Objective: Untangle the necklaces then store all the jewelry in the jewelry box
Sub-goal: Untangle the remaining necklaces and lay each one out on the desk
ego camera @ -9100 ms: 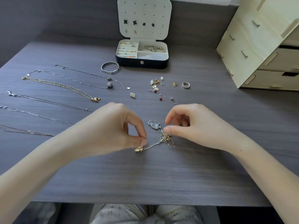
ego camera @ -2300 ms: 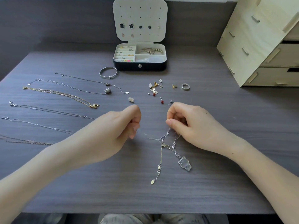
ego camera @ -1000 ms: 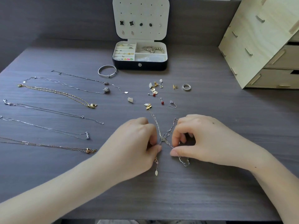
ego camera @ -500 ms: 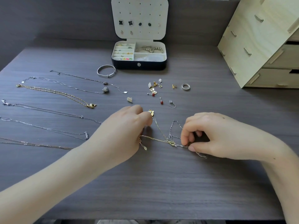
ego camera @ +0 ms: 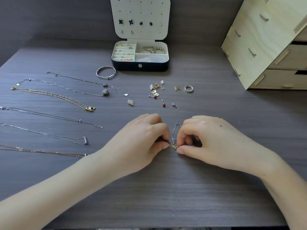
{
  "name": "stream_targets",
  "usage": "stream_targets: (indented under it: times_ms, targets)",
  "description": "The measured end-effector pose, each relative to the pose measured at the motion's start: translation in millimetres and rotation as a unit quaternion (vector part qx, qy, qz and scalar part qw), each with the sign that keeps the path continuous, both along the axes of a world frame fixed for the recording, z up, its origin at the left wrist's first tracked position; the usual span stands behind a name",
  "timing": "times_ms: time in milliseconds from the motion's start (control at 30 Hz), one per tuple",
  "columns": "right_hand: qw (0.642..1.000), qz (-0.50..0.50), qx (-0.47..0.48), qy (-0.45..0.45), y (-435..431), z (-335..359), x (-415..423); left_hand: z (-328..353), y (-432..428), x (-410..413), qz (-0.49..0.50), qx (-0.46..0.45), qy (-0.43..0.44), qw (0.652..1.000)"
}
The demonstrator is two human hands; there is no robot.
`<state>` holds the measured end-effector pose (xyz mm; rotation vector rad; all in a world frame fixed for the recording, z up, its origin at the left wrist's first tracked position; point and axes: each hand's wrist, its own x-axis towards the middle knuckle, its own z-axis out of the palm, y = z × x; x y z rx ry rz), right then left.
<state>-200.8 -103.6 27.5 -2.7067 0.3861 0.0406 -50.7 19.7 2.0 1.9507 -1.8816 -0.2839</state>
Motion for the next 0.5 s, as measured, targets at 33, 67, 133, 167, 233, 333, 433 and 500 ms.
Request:
stream_targets:
  times_ms: [33,67,133,167,233,333,433,500]
  targets:
    - [1.0,0.001,0.004,0.002,0,0,0,-2,-2,-1,-0.01,-0.002,0.001,1.0]
    - [1.0,0.001,0.011,0.007,-1,0,0,-4,-4,-1,-0.02,-0.005,0.003,1.0]
    - [0.999,-0.011,0.035,0.011,-4,0,-1,-6,-7,-1,-0.022,-0.004,0.026,0.999]
    - [0.998,-0.022,0.053,0.005,-6,0,0,-6,-7,0,-0.016,-0.003,0.048,0.999]
    - [0.995,-0.046,0.09,-0.013,-9,0,0,-7,-8,0,-0.003,-0.006,0.088,0.996]
    - [0.99,-0.059,0.127,-0.028,-11,1,1,-9,-9,-2,0.013,-0.008,0.14,0.99]
    - [0.986,-0.063,0.153,-0.03,-12,2,1,-10,-12,-4,0.035,-0.005,0.182,0.983]
    - [0.985,-0.069,0.159,-0.024,-13,2,1,-9,-13,-4,0.038,0.004,0.194,0.98]
